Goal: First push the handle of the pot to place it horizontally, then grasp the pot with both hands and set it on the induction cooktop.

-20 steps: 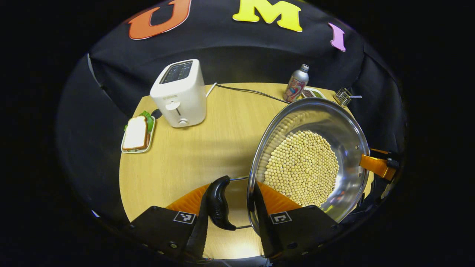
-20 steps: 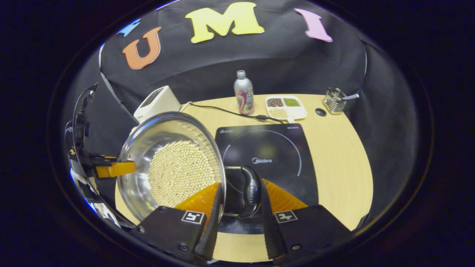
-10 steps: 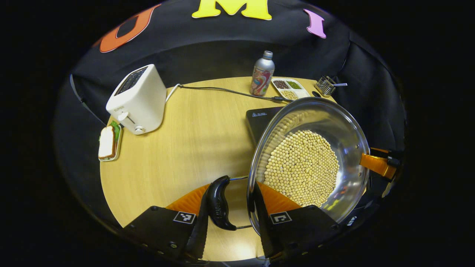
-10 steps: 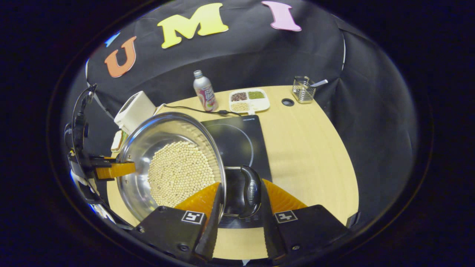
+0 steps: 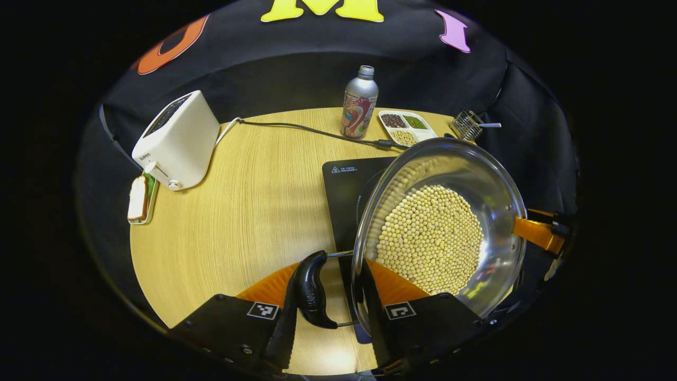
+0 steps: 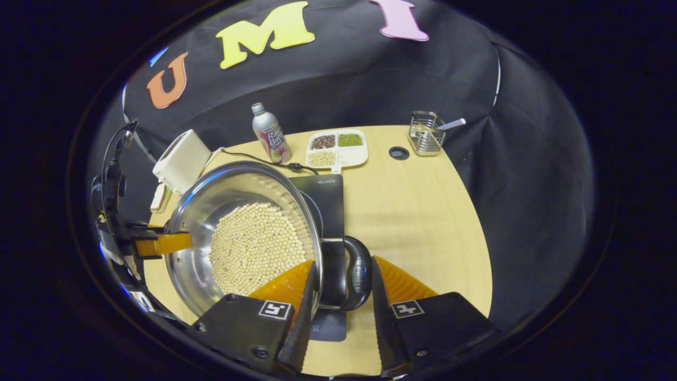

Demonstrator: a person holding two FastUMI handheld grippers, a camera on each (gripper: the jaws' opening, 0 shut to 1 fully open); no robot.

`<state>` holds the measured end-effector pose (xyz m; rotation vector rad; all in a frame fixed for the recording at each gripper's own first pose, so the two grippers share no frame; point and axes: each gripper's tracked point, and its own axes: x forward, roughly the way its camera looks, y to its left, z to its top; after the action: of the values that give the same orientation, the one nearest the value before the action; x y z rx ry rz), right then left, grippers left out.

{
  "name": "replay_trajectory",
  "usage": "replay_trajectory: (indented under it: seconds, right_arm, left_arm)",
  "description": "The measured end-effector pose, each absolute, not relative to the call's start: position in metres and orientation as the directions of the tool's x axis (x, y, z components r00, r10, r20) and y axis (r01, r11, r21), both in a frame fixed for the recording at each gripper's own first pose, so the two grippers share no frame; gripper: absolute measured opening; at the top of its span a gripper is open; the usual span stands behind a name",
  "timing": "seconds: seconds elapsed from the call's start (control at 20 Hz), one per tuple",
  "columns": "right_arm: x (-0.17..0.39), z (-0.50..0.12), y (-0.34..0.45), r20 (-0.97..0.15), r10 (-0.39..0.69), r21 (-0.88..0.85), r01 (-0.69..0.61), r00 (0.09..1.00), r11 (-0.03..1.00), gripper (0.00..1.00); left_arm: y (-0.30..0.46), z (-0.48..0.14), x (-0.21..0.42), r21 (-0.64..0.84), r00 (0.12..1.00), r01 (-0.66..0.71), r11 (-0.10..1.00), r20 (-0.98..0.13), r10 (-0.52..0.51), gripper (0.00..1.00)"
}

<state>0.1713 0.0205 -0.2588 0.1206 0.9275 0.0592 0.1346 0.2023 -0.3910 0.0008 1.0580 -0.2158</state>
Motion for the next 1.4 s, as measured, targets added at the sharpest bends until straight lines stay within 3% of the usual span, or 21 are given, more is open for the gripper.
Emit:
replay_trajectory:
  seconds: [0.15, 0.25, 0.3, 0.4, 0.45, 0.5, 0.55, 1.35, 1.4]
  right_arm:
    - [0.185, -0.267, 0.018, -0.802, 0.117, 0.131, -0.018, 0.585, 0.991, 0.53]
    - [0.193, -0.271, 0.017, -0.808, 0.126, 0.136, -0.025, 0.575, 0.99, 0.53]
    - [0.198, -0.273, 0.017, -0.81, 0.127, 0.135, -0.028, 0.572, 0.99, 0.53]
    - [0.206, -0.276, 0.015, -0.814, 0.126, 0.13, -0.034, 0.566, 0.991, 0.53]
    - [0.208, -0.274, 0.015, -0.816, 0.126, 0.128, -0.036, 0.564, 0.991, 0.53]
    - [0.213, -0.277, 0.014, -0.817, 0.126, 0.126, -0.038, 0.563, 0.991, 0.53]
    - [0.215, -0.276, 0.014, -0.818, 0.125, 0.123, -0.041, 0.562, 0.992, 0.53]
    - [0.215, -0.286, 0.01, -0.809, 0.128, 0.12, -0.052, 0.574, 0.991, 0.54]
    - [0.215, -0.286, 0.009, -0.808, 0.128, 0.12, -0.053, 0.575, 0.991, 0.54]
  left_arm:
    - [0.198, -0.394, 0.132, -0.097, 0.461, 0.16, 0.982, -0.872, -0.161, 0.58]
    - [0.197, -0.393, 0.132, -0.093, 0.457, 0.156, 0.983, -0.876, -0.155, 0.67]
    - [0.197, -0.392, 0.131, -0.092, 0.457, 0.152, 0.984, -0.877, -0.152, 0.58]
    - [0.197, -0.393, 0.132, -0.095, 0.452, 0.149, 0.984, -0.879, -0.153, 0.58]
    - [0.197, -0.393, 0.131, -0.097, 0.446, 0.149, 0.984, -0.882, -0.155, 0.67]
    - [0.196, -0.393, 0.131, -0.099, 0.444, 0.151, 0.984, -0.882, -0.157, 0.48]
    - [0.197, -0.394, 0.134, -0.098, 0.443, 0.155, 0.983, -0.883, -0.158, 0.58]
    - [0.192, -0.399, 0.141, -0.094, 0.476, 0.195, 0.976, -0.861, -0.178, 0.58]
    - [0.192, -0.399, 0.141, -0.096, 0.476, 0.195, 0.976, -0.861, -0.18, 0.63]
